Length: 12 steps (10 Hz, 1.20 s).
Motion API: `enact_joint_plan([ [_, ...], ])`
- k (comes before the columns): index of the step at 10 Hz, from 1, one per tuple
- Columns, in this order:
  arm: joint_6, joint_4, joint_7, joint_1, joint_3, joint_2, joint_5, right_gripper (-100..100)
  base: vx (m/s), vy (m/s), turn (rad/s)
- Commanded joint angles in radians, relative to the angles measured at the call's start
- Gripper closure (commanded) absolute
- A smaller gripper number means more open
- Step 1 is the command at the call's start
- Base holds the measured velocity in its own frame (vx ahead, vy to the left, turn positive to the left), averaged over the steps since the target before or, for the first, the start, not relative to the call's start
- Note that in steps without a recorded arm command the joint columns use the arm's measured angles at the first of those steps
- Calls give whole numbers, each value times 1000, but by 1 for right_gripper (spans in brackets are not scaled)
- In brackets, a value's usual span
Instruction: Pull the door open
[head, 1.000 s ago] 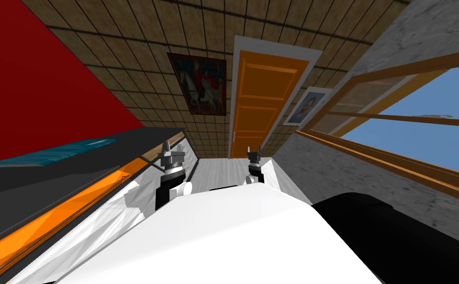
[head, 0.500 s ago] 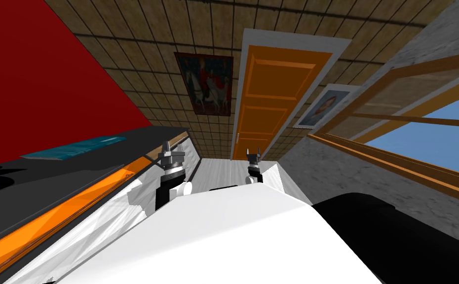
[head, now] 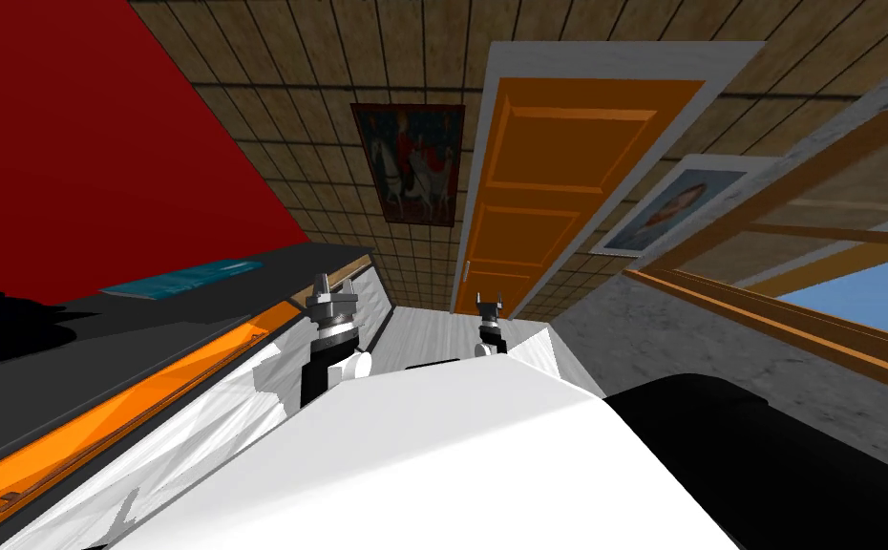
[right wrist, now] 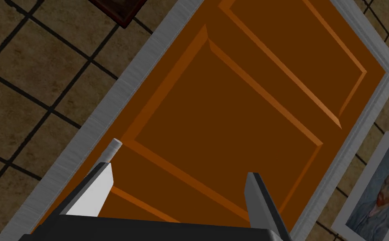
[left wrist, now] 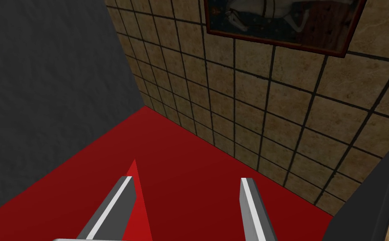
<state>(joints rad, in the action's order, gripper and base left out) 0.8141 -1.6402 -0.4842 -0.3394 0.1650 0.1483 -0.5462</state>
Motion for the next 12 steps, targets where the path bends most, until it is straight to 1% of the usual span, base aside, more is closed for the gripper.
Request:
enact_joint_plan([
  [1, 10, 44, -35, 16, 7, 9, -40, -100, 107, -26, 165],
  [5, 37, 142, -119, 38, 26, 32, -134, -100, 100, -29, 143],
  [6, 37, 142, -119, 38, 26, 32, -134, -100, 62, -30, 69],
  [12, 76, 281, -238, 71, 55, 64, -269, -100, 74, -40, 141],
])
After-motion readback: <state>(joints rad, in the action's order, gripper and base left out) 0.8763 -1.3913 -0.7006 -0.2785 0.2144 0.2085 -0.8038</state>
